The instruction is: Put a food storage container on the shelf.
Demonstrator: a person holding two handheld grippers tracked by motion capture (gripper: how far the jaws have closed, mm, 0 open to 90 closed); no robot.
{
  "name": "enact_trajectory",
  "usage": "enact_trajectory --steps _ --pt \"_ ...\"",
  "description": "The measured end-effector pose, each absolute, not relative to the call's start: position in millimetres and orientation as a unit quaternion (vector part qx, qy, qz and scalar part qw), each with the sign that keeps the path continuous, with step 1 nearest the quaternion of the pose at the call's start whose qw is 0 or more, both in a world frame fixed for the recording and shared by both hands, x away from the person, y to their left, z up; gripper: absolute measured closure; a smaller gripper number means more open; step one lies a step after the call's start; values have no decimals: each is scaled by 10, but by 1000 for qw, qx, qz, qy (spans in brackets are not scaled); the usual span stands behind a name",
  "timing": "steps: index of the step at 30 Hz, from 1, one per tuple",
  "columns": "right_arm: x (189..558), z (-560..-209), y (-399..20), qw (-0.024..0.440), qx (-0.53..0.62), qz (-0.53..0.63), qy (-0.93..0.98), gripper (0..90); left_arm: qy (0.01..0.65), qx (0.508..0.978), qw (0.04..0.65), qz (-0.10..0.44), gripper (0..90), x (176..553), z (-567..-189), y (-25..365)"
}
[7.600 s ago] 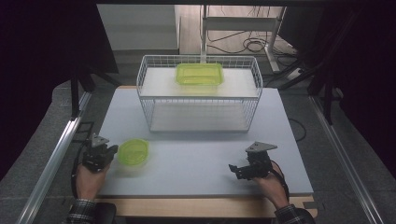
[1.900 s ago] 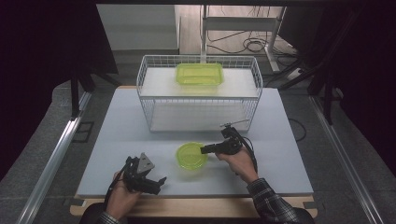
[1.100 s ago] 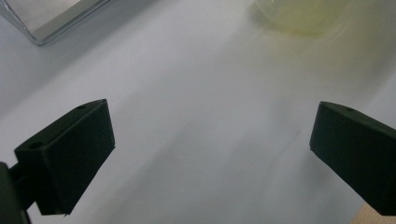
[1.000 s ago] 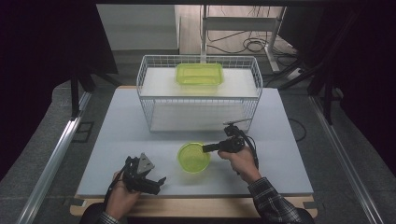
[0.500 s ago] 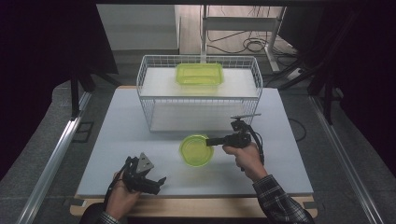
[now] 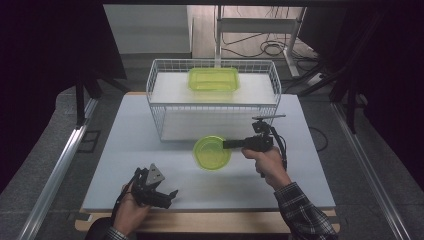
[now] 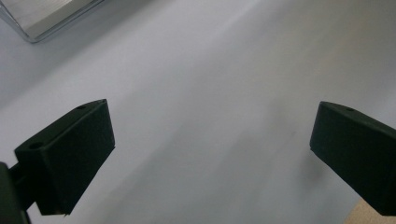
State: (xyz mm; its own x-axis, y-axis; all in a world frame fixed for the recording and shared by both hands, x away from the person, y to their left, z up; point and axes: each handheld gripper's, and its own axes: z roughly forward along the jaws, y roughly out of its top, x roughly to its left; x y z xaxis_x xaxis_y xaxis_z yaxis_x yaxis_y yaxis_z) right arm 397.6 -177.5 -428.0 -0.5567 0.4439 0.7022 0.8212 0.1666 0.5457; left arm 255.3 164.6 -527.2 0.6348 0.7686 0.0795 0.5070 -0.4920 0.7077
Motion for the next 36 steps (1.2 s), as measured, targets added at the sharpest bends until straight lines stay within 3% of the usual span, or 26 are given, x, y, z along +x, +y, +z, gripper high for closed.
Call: enact_trajectory --steps 36 --pt "4233 -3485 -1796 158 -427 -533 -713 812 381 842 328 194 0 2564 -5283 1654"
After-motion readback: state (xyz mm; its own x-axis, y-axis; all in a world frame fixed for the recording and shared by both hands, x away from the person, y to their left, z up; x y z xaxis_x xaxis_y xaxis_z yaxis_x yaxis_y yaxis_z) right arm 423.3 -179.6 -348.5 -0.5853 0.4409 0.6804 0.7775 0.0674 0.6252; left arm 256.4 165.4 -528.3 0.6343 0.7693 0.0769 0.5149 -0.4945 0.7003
